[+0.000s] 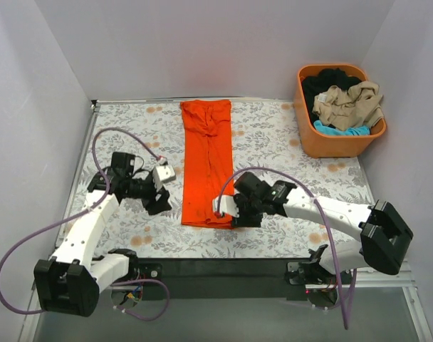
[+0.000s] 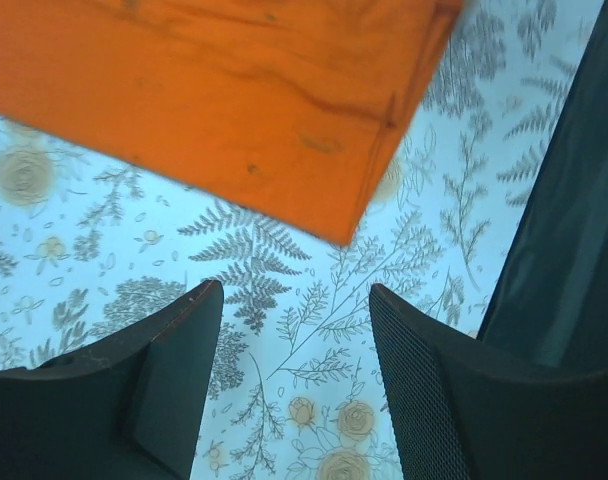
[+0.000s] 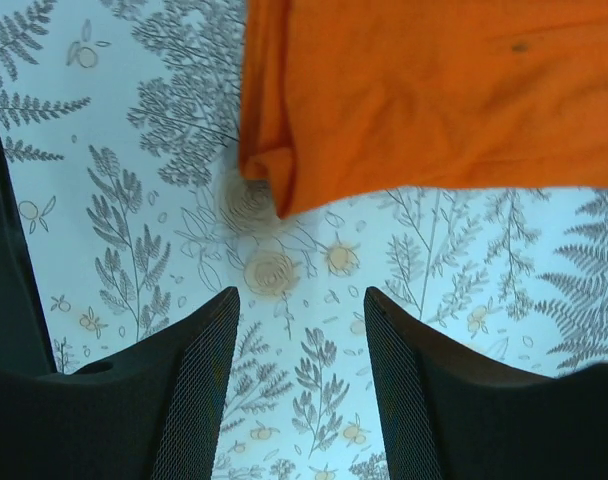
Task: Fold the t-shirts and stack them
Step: Fold the tshirt
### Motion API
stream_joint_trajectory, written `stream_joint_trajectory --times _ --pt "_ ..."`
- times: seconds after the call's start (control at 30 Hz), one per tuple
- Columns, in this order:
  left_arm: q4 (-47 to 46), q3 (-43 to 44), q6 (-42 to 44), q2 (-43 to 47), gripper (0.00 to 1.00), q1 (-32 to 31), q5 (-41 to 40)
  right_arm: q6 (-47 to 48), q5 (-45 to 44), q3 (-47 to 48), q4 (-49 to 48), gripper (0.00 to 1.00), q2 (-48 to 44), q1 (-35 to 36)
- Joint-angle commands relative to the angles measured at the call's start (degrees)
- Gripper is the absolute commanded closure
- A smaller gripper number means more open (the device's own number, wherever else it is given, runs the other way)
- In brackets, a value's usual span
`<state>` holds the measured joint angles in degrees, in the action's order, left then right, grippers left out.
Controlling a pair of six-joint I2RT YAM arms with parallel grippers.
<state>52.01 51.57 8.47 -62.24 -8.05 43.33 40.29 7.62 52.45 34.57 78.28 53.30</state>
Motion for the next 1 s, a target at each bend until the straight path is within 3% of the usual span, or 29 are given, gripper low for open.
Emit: stream_joint_trajectory --times 0.0,0.17,0.37,0.63,0.97 --pt "1.52 -8.81 17.44 7.20 0.44 -0.12 2.81 0.75 -7.35 -3.48 -12.23 0.49 -2.26 5.57" --pt "-4.45 -21.32 30.09 17.39 0.44 -0.56 2.64 2.94 -12.10 -10.95 -24.00 0.47 -3.22 9.01" --pt "-10.43 -28.71 36.17 17.33 0.45 -2.58 1.40 5.23 -9.65 -13.34 -27.27 0.48 -0.68 10.16" --pt "-20.26 -32.59 35.84 15.40 0.46 -7.23 1.50 5.58 -8.06 -13.07 -28.59 0.48 3.37 11.21" --pt "-31.00 -32.14 29.58 2.83 0.57 -15.15 -3.43 5.76 -5.43 -13.86 -28.15 0.50 6.00 11.30"
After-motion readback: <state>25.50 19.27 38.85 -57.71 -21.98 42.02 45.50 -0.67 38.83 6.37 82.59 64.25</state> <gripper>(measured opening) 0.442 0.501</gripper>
